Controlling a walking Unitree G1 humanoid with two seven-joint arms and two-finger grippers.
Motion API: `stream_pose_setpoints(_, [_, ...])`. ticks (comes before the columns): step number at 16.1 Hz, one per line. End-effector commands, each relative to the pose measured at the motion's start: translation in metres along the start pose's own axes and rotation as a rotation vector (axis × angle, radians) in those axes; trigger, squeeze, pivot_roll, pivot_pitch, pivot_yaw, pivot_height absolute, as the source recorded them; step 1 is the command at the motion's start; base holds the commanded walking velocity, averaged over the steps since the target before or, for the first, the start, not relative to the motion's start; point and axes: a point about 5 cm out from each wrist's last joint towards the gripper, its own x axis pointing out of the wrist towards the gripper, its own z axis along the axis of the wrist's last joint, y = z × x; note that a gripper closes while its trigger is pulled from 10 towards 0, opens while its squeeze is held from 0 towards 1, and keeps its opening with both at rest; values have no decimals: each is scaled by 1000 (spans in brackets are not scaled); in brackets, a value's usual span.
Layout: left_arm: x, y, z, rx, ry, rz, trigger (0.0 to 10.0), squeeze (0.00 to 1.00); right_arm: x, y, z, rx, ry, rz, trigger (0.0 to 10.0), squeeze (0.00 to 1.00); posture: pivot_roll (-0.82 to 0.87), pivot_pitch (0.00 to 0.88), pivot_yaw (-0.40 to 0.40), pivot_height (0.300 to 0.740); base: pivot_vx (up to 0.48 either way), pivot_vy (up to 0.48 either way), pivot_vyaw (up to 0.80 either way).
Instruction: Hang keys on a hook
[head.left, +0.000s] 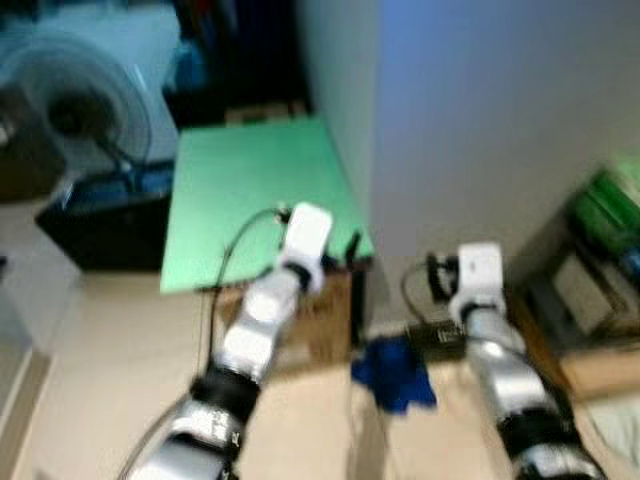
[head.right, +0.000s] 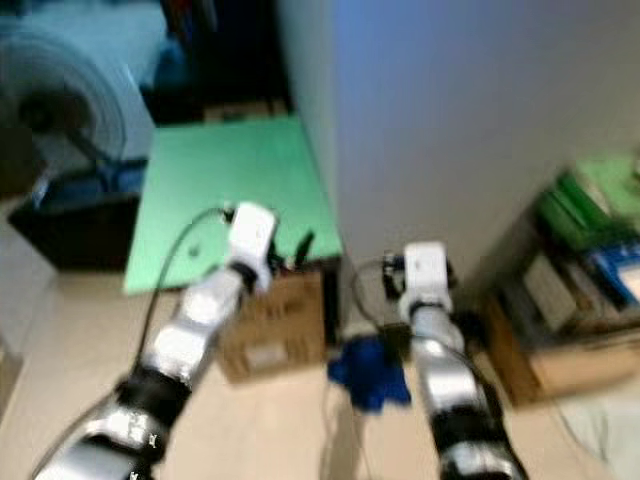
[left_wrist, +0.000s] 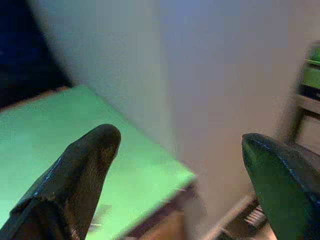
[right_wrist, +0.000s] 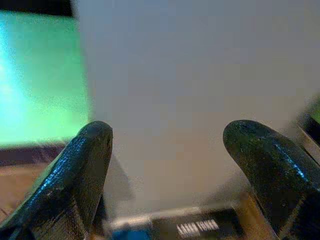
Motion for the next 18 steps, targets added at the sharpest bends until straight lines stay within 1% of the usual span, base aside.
stream_pose_setpoints(1, [-3,11,-4,-2,19,37,10000,0,2,14,8,5,-26,40,10000,0,-121,0,76,740,390,277,0])
stream_pose_setpoints(4, [-2,11,-5,-5,30,40,10000,0,1,13,7,4,-23,39,10000,0,-124,0,78,740,320,356,0])
stream_pose_setpoints(10, [-1,4,-3,10,20,10,10000,0,-1,15,6,8,-18,41,10000,0,-131,0,87,740,298,376,0])
stream_pose_setpoints(14, [0,1,-1,48,8,-11,10000,0,-2,16,5,12,-17,39,10000,0,-135,0,92,740,451,0,0])
stream_pose_setpoints(18, [0,-3,-4,98,23,-34,10000,0,-3,18,5,16,-18,42,10000,0,-136,0,97,740,310,-353,0])
